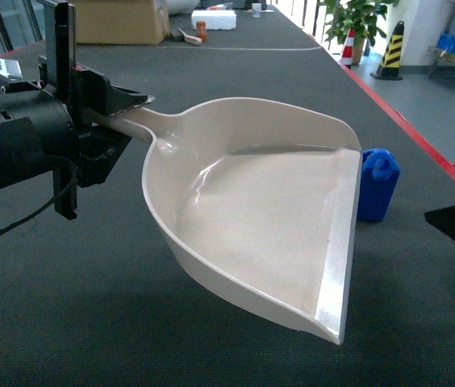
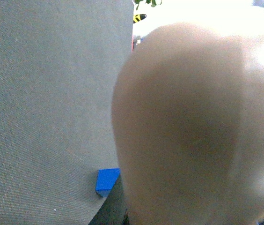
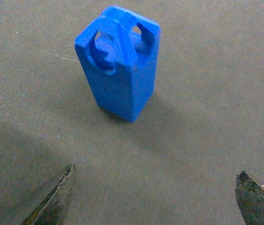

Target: Place part in tray to right shelf

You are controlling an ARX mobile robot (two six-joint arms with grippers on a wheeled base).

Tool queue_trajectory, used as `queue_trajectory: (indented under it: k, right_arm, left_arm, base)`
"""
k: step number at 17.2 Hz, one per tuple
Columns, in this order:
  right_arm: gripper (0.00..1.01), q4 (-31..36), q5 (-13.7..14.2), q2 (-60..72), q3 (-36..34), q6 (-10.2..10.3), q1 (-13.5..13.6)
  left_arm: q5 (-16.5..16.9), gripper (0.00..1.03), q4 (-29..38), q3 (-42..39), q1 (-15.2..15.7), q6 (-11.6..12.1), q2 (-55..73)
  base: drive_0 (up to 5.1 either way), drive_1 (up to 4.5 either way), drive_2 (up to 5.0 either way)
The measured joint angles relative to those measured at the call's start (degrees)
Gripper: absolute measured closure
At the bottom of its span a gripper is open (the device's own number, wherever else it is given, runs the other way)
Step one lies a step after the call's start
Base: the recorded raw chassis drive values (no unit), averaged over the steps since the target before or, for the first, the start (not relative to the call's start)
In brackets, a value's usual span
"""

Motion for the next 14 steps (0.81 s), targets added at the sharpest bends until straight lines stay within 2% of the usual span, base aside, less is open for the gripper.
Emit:
queue_trajectory:
  k: [2, 4, 5, 6, 8, 9, 10, 12, 14]
  right_arm:
    - [0.03, 0.2, 2.5, 5.6, 6.3, -0.5, 3.1]
    - [0.03, 0.4, 3.8, 10.8, 12.6, -0.3, 5.5]
    - [0.03, 2.2, 5.6, 13.5, 15.4, -0.4, 6.8]
    - [0.05, 3.6, 7.0, 15.8, 18.1, 0.4, 7.9]
    - [0.23, 4.5, 10.3, 19.4, 22.2, 2.3, 9.4]
    - [0.32, 5.5, 12.3, 19.7, 22.2, 3.8, 9.7]
    - [0.36, 7.0, 13.3, 19.3, 21.1, 4.9, 9.7]
    - [0.36, 8.9, 14.2, 14.0, 14.9, 8.8, 8.1]
    - [0.36, 10.7, 14.9, 6.3, 9.2, 10.3, 7.0]
  left_arm:
    - [0.0, 0.83, 0.0, 0.0, 0.0, 0.0, 0.0]
    - [0.0, 0.83, 0.0, 0.0, 0.0, 0.0, 0.0]
    - [0.0, 0.83, 0.0, 0.0, 0.0, 0.0, 0.0]
    - [0.0, 0.83, 0.0, 0.0, 0.0, 0.0, 0.0]
    - [0.0, 0.83, 0.0, 0.0, 0.0, 0.0, 0.0]
    - [0.0, 0.83, 0.0, 0.0, 0.0, 0.0, 0.0]
    - [0.0, 0.83, 0.0, 0.0, 0.0, 0.0, 0.0]
    - [0.0, 0.83, 0.1, 0.0, 0.1, 0.0, 0.0]
    - [0.0, 0.83, 0.0, 0.0, 0.0, 0.0, 0.0]
  base:
    - [0.0, 0.00, 0.0]
    - [0.0, 0.00, 0.0]
    - [0.0, 0.00, 0.0]
    - [0.0, 0.00, 0.0]
    - [0.0, 0.00, 0.0]
    - [0.0, 0.00, 0.0]
    - [0.0, 0.00, 0.0]
    - [0.0, 0.00, 0.0]
    - [0.0, 0.00, 0.0]
